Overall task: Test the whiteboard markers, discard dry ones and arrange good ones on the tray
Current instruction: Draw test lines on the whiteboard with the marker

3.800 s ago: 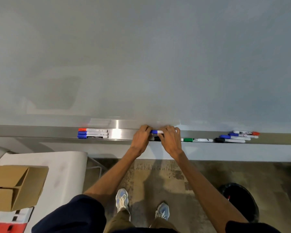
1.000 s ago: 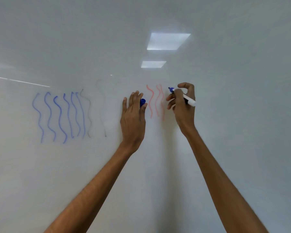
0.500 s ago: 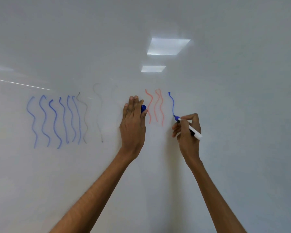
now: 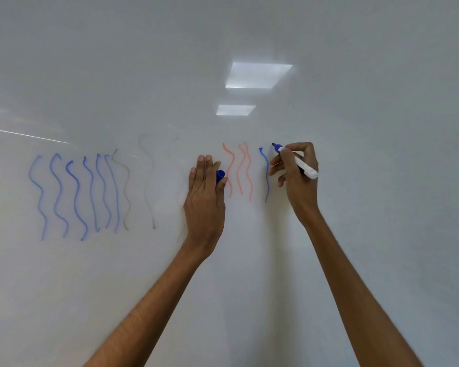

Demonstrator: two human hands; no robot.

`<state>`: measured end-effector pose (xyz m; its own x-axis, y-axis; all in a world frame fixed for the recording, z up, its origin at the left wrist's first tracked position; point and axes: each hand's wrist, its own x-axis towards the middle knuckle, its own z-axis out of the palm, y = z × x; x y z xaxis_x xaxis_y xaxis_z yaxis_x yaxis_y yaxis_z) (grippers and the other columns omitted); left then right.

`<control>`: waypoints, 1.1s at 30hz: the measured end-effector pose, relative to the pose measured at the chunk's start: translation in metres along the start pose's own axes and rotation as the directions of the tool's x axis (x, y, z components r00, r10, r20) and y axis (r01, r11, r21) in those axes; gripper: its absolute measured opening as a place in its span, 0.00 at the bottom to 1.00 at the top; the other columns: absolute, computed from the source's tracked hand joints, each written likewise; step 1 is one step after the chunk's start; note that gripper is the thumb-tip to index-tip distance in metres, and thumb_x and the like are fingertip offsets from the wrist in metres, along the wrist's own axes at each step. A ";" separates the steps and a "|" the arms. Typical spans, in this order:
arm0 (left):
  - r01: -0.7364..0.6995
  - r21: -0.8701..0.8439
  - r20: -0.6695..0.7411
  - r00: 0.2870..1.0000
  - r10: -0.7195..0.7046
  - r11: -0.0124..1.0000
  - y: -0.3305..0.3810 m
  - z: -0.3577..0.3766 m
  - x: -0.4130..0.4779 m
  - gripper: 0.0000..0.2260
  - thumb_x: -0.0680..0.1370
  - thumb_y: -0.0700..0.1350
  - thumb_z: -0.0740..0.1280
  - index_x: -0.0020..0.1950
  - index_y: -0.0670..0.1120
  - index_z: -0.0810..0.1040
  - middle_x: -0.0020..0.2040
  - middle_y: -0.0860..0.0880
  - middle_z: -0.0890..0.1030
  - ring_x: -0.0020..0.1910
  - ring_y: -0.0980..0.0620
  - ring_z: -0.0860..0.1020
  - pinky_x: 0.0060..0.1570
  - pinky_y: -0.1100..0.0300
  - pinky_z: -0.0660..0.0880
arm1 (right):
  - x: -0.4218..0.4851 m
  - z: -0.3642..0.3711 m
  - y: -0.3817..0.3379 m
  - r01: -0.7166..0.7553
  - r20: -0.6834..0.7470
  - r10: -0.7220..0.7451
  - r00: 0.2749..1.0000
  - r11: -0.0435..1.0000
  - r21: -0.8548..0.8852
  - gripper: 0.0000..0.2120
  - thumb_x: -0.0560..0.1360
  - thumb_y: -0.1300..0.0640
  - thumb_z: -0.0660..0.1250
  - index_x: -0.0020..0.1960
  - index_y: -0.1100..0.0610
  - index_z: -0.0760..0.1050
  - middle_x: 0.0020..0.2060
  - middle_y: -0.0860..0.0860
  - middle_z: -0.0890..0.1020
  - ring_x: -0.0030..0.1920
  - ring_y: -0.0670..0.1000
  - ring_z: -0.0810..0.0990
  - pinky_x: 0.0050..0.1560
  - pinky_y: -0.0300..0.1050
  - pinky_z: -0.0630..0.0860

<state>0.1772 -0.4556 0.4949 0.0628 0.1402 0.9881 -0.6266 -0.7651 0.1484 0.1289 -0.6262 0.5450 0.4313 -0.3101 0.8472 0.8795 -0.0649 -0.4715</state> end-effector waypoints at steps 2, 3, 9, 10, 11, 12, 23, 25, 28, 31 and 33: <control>-0.013 0.001 0.001 1.000 0.013 1.000 -0.001 0.000 0.000 0.18 0.83 0.46 0.59 0.71 0.39 0.71 0.73 0.52 0.62 0.75 0.54 0.61 0.74 0.53 0.61 | -0.001 -0.001 0.004 -0.021 -0.003 0.021 1.000 1.000 -0.010 0.05 0.82 0.58 0.62 0.51 0.60 0.69 0.39 0.57 0.83 0.34 0.55 0.82 0.28 0.44 0.70; -0.020 -0.002 0.004 1.000 0.020 1.000 -0.001 0.000 -0.001 0.18 0.83 0.45 0.60 0.71 0.39 0.71 0.73 0.52 0.62 0.75 0.53 0.61 0.74 0.53 0.61 | -0.005 -0.002 0.007 -0.039 -0.027 0.039 0.999 0.999 0.001 0.04 0.82 0.58 0.61 0.51 0.59 0.68 0.38 0.56 0.83 0.34 0.55 0.81 0.28 0.44 0.70; -0.019 0.002 0.002 1.000 0.019 1.000 0.000 -0.001 -0.002 0.17 0.83 0.43 0.62 0.71 0.39 0.71 0.73 0.52 0.61 0.75 0.54 0.60 0.74 0.51 0.62 | -0.047 -0.018 0.025 -0.119 -0.021 0.119 0.993 0.993 0.002 0.05 0.81 0.61 0.60 0.47 0.60 0.67 0.35 0.58 0.81 0.32 0.56 0.79 0.26 0.43 0.68; -0.012 0.000 0.000 1.000 0.012 1.000 0.001 -0.001 -0.002 0.17 0.83 0.43 0.62 0.71 0.40 0.71 0.73 0.52 0.61 0.75 0.55 0.59 0.74 0.52 0.62 | -0.054 -0.021 0.028 -0.142 -0.032 0.142 0.989 0.990 -0.003 0.05 0.80 0.61 0.61 0.47 0.61 0.67 0.34 0.58 0.81 0.32 0.56 0.79 0.26 0.43 0.67; -0.005 0.001 -0.005 1.000 0.005 1.000 0.002 -0.001 -0.002 0.17 0.83 0.43 0.62 0.71 0.40 0.71 0.73 0.53 0.61 0.75 0.56 0.59 0.74 0.53 0.61 | -0.059 -0.024 0.029 -0.168 -0.052 0.167 0.985 0.986 -0.005 0.05 0.80 0.62 0.61 0.46 0.62 0.68 0.33 0.59 0.80 0.31 0.57 0.78 0.26 0.43 0.67; 0.000 0.006 -0.011 1.000 0.000 1.000 0.003 -0.001 -0.002 0.17 0.83 0.43 0.62 0.71 0.40 0.72 0.73 0.53 0.61 0.74 0.57 0.59 0.74 0.53 0.61 | -0.064 -0.028 0.030 -0.193 -0.071 0.192 0.979 0.981 -0.009 0.06 0.79 0.63 0.61 0.44 0.63 0.68 0.31 0.60 0.79 0.29 0.57 0.78 0.26 0.43 0.66; 0.003 0.019 0.024 1.000 -0.004 1.000 0.000 -0.003 -0.003 0.17 0.83 0.44 0.61 0.71 0.40 0.71 0.73 0.52 0.63 0.75 0.56 0.59 0.76 0.59 0.55 | -0.012 -0.016 -0.005 -0.051 -0.109 0.054 0.993 0.998 0.031 0.06 0.79 0.59 0.64 0.49 0.63 0.71 0.35 0.58 0.83 0.33 0.58 0.82 0.28 0.42 0.69; 0.007 0.024 0.030 1.000 -0.008 1.000 0.000 -0.004 -0.003 0.17 0.83 0.44 0.61 0.71 0.40 0.71 0.74 0.49 0.66 0.75 0.57 0.59 0.76 0.61 0.54 | 0.000 -0.013 -0.006 -0.047 -0.112 0.050 0.992 0.999 0.028 0.06 0.80 0.58 0.64 0.51 0.61 0.71 0.38 0.57 0.84 0.34 0.57 0.83 0.28 0.42 0.70; 0.008 0.024 0.030 1.000 -0.008 1.000 0.001 -0.007 -0.003 0.18 0.83 0.45 0.60 0.71 0.40 0.72 0.74 0.46 0.68 0.75 0.56 0.60 0.75 0.61 0.54 | 0.004 -0.014 -0.001 -0.069 -0.106 0.071 0.992 0.997 0.022 0.04 0.80 0.58 0.63 0.50 0.59 0.71 0.38 0.57 0.84 0.34 0.55 0.83 0.28 0.41 0.70; -0.009 0.026 0.028 1.000 0.008 1.000 0.001 -0.007 -0.004 0.17 0.83 0.44 0.61 0.71 0.40 0.72 0.74 0.47 0.67 0.75 0.55 0.60 0.75 0.61 0.55 | -0.006 -0.020 0.005 -0.115 -0.115 0.121 0.986 0.992 0.057 0.04 0.80 0.59 0.63 0.48 0.58 0.70 0.37 0.57 0.83 0.34 0.55 0.82 0.27 0.42 0.69; -0.016 0.036 0.027 1.000 0.015 0.999 0.001 -0.006 -0.004 0.17 0.83 0.44 0.61 0.70 0.39 0.72 0.73 0.46 0.69 0.75 0.54 0.61 0.76 0.60 0.55 | -0.018 -0.024 0.010 -0.161 -0.109 0.170 0.979 0.983 0.089 0.05 0.80 0.59 0.63 0.46 0.58 0.70 0.36 0.57 0.82 0.33 0.55 0.82 0.28 0.42 0.69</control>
<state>0.1718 -0.4527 0.4905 0.0741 0.1116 0.9910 -0.5990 -0.7895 0.1337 0.1252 -0.6435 0.5192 0.5499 -0.4180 0.7231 0.8131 0.0700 -0.5778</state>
